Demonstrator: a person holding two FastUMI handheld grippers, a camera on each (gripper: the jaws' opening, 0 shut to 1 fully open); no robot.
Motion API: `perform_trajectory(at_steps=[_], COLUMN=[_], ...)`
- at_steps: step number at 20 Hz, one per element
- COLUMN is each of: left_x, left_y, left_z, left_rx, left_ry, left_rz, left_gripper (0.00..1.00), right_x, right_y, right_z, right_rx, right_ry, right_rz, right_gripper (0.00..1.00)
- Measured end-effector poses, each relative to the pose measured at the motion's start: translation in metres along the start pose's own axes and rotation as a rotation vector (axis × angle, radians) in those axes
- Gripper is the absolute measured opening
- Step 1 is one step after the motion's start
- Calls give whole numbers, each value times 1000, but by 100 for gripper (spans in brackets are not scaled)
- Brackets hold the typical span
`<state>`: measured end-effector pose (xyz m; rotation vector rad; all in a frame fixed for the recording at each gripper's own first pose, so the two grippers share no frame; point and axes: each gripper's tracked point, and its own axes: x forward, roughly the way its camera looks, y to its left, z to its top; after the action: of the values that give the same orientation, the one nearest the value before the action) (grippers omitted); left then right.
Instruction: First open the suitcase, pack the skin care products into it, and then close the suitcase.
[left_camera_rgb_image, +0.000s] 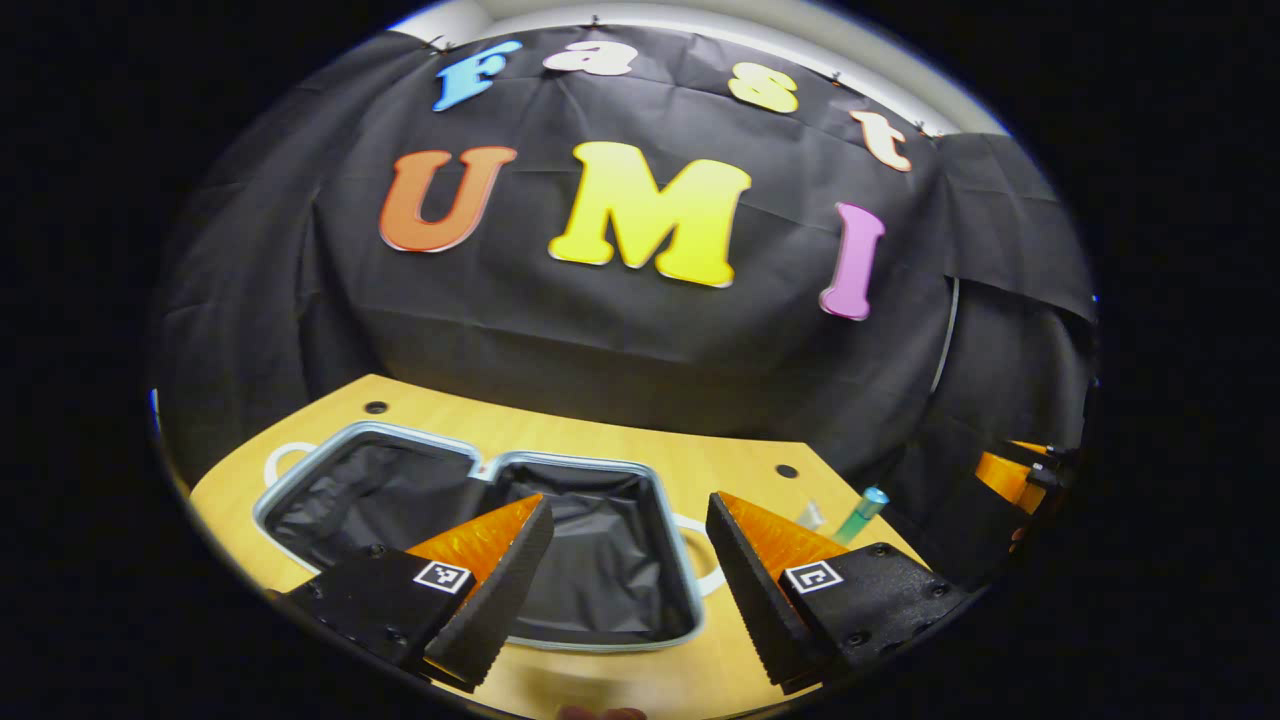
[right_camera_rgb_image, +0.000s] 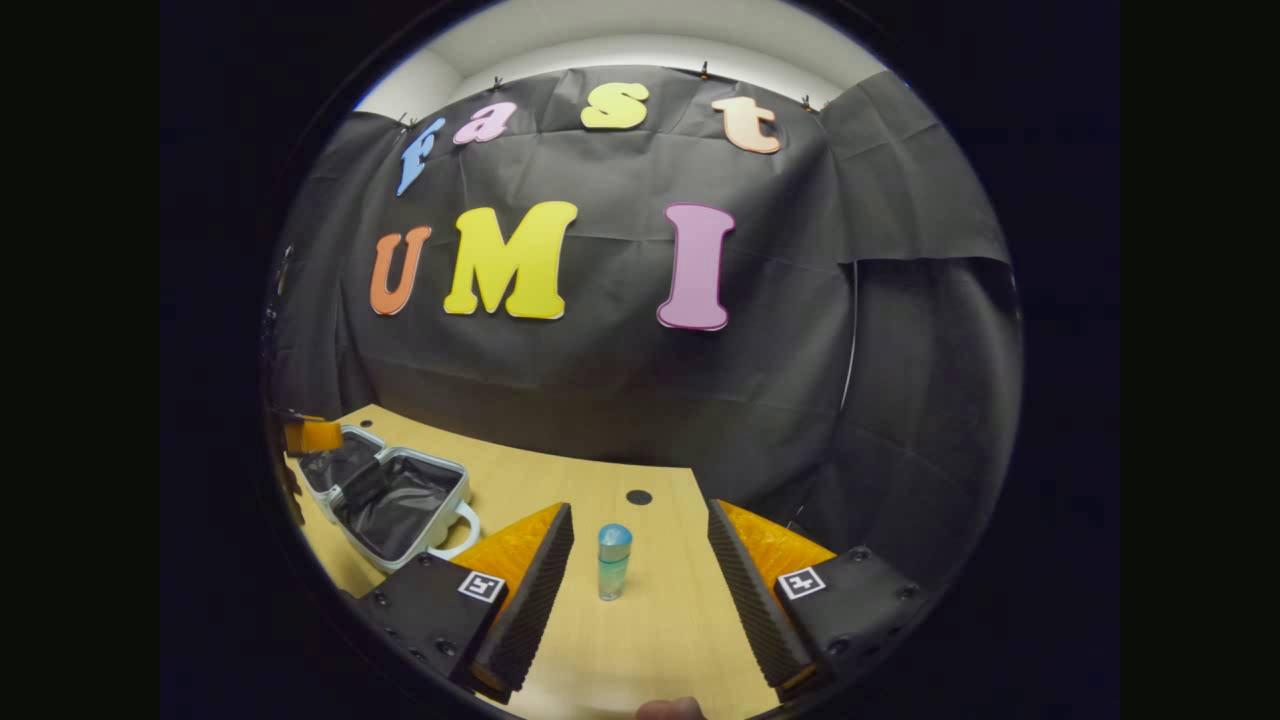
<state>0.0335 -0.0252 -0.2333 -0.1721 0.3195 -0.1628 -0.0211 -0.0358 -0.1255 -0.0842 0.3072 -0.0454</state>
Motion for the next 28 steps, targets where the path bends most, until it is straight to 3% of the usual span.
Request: perform_trajectory(at_steps=[4, 8, 14, 22, 23, 24, 26, 27, 28], left_x=[20, 56, 131, 177, 179, 180, 183, 185, 186], left_y=[-82, -138, -154, -153, -153, -149, -148, -146, -146], left_z=[-23, -76, -142, -185, -190, -194, -191, -191, -189], left_rx=[25, 93, 126, 119, 125, 137, 159, 172, 172], left_ry=[51, 182, 310, 396, 413, 427, 423, 424, 421], left_rz=[-140, -257, -259, -238, -234, -219, -216, -199, -202], left_gripper=[98, 98, 98, 98, 89, 91, 74, 77, 60], right_x=[-2, -7, -23, -29, -29, -28, -25, -25, -23], right_y=[-29, -50, -91, -125, -124, -122, -119, -118, -116], right_z=[-7, -17, -41, -59, -60, -59, -59, -59, -61], right_rx=[-11, 2, -21, 3, 4, 4, 4, 4, 6], right_ry=[14, 46, 125, 202, 202, 203, 205, 204, 206], right_rz=[-19, -47, -112, -176, -173, -168, -158, -154, -148], right_gripper=[80, 80, 80, 80, 80, 80, 80, 80, 80])
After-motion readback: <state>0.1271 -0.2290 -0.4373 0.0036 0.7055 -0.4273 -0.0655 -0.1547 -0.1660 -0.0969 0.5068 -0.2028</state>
